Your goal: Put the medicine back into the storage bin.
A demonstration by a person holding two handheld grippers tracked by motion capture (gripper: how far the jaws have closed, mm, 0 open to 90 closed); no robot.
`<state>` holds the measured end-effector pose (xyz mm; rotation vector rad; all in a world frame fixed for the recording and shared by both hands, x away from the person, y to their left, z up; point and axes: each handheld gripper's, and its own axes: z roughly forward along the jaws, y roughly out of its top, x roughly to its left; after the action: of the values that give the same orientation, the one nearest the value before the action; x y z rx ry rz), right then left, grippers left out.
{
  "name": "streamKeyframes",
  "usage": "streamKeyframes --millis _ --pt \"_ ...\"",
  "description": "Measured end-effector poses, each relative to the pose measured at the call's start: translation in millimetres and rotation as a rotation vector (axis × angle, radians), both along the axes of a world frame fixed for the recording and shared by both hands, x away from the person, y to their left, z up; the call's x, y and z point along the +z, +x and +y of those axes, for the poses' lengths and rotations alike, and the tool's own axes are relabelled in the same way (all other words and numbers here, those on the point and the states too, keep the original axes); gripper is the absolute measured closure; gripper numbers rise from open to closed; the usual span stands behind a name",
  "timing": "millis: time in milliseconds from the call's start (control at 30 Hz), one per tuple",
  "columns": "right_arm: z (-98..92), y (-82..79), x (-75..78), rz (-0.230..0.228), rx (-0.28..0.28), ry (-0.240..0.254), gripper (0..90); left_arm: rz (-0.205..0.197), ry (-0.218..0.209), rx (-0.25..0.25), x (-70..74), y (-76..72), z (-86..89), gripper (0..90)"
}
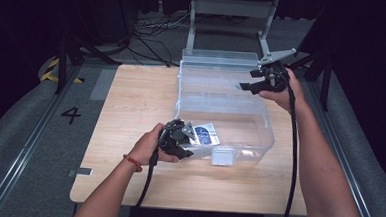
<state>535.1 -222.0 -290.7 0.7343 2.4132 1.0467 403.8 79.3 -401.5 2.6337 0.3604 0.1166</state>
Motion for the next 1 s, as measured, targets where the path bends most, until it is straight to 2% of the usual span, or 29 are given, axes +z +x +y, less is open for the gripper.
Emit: streamKeyframes --millis 67,133,200,367,467,567,600,667,767,867,1000 --pt "7.8 7.7 -1.4 0.006 0.003 -0.023 36.3 0.008 -0.008 0.000 -0.5 1.6 0.2 69.8" --pt "12.7 14.1 -3.4 0.032 0.018 -0.020 36.2 0.008 -0.009 -0.001 -0.6 2.3 0.6 71.9" --pt "17.8 20.5 -6.2 0.037 0.015 -0.033 36.6 0.007 -0.012 -0.004 -0.7 2.6 1.0 73.0" --pt "26.3 31.2 -16.3 0.072 0.030 -0.078 39.3 0.015 0.004 -0.011 0.2 4.3 -0.6 77.1" --pt "30.1 35.9 -21.2 0.082 0.032 -0.092 44.0 0.016 0.012 -0.007 0.4 4.2 -1.0 77.6" --pt "31.8 40.6 -26.0 0.092 0.032 -0.115 51.9 0.018 0.013 -0.007 0.5 4.5 -1.1 77.8" --pt "32.2 41.6 -27.2 0.091 0.031 -0.128 57.0 0.019 0.013 -0.002 0.5 4.1 -1.2 77.8" --pt "31.5 43.2 -28.8 0.093 0.042 -0.145 60.5 0.018 0.014 -0.006 0.5 4.3 -1.1 77.8" --pt "27.6 45.4 -28.2 0.101 0.055 -0.135 65.4 0.019 0.006 -0.005 0.2 4.3 -0.8 77.8" --pt "27.4 45.5 -28.4 0.102 0.078 -0.145 70.4 0.020 -0.008 0.000 -0.4 3.7 0.1 77.8" --pt "31.7 43.0 -26.6 0.094 0.112 -0.203 76.8 0.029 -0.024 -0.002 -0.6 3.2 2.9 77.9"
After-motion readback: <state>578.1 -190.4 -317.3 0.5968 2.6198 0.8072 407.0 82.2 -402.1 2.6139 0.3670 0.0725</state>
